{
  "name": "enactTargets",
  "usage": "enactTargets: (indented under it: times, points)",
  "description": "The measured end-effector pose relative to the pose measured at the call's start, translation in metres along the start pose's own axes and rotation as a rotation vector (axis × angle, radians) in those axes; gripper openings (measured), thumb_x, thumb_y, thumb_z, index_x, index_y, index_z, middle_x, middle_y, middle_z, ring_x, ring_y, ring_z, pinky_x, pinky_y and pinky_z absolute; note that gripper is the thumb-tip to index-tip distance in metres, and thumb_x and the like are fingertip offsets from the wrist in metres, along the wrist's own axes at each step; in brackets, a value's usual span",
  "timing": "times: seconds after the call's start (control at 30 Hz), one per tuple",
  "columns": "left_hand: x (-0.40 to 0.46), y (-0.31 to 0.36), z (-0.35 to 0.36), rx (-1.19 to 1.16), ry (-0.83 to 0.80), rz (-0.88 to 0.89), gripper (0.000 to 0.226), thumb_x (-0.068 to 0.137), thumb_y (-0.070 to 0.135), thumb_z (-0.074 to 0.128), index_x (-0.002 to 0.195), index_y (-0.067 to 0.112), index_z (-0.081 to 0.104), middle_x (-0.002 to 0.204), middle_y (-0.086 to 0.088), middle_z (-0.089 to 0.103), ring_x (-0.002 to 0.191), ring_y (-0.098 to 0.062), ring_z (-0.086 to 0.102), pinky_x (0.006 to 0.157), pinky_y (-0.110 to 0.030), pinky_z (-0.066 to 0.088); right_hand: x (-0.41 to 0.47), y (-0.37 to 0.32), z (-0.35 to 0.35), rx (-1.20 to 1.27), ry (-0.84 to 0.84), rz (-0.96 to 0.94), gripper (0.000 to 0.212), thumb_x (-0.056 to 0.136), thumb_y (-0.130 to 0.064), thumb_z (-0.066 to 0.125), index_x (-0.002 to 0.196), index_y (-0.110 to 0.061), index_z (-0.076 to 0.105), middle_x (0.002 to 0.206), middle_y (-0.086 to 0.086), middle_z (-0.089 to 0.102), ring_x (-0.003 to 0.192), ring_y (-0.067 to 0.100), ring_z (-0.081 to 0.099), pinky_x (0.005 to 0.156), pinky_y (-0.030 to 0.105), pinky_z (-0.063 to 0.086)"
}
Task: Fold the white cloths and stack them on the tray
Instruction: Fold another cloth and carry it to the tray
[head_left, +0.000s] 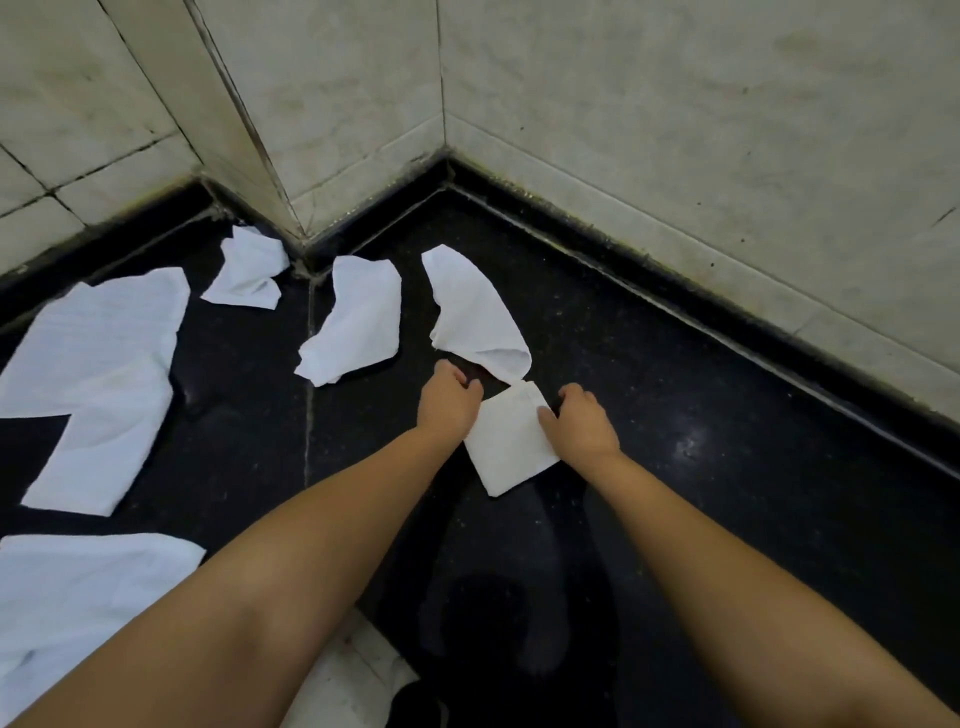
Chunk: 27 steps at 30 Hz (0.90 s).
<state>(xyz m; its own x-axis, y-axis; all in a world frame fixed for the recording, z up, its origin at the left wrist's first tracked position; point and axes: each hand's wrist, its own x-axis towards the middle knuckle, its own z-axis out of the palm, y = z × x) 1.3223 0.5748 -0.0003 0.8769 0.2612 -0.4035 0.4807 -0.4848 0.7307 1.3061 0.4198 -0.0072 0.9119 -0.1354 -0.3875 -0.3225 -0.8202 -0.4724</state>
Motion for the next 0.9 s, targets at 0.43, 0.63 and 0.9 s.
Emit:
enactTargets:
  times: [0.43,0.63,0.9]
  points:
    - [-0.035,-0.034,0.0,0.11,-0.131,0.022,0.013,0.092,0.018,0.051,0.082,0.01,0.048,0.089,-0.007,0.054,0.073,-0.014,0.052,0.058,-0.024,0.038,-0.01,-0.012,0.015,0.137,-0.119,0.084,0.038,0.09,-0.023,0.055,0.122,-0.004,0.051,0.125,0.014,0.055,0.111,0.029,0.055,0.083,0.034,0.045]
    - [-0.051,-0.001,-0.017,-0.293,-0.246,-0.001,0.016,0.092,0.014,0.05,0.106,0.007,0.053,0.098,-0.004,0.057,0.085,-0.015,0.055,0.069,-0.028,0.047,-0.052,-0.001,-0.013,0.667,-0.024,0.047,0.04,0.083,-0.017,0.053,0.123,-0.011,0.052,0.114,0.004,0.06,0.103,0.022,0.059,0.075,0.029,0.049]
    - [-0.112,0.023,0.009,-0.411,-0.575,0.009,0.038,0.095,0.037,0.053,0.12,0.009,0.059,0.111,-0.007,0.067,0.1,-0.024,0.065,0.09,-0.039,0.053,-0.143,0.023,-0.034,0.997,0.231,0.156,0.022,0.094,-0.016,0.042,0.11,-0.016,0.058,0.105,0.003,0.066,0.092,0.019,0.064,0.076,0.033,0.054]
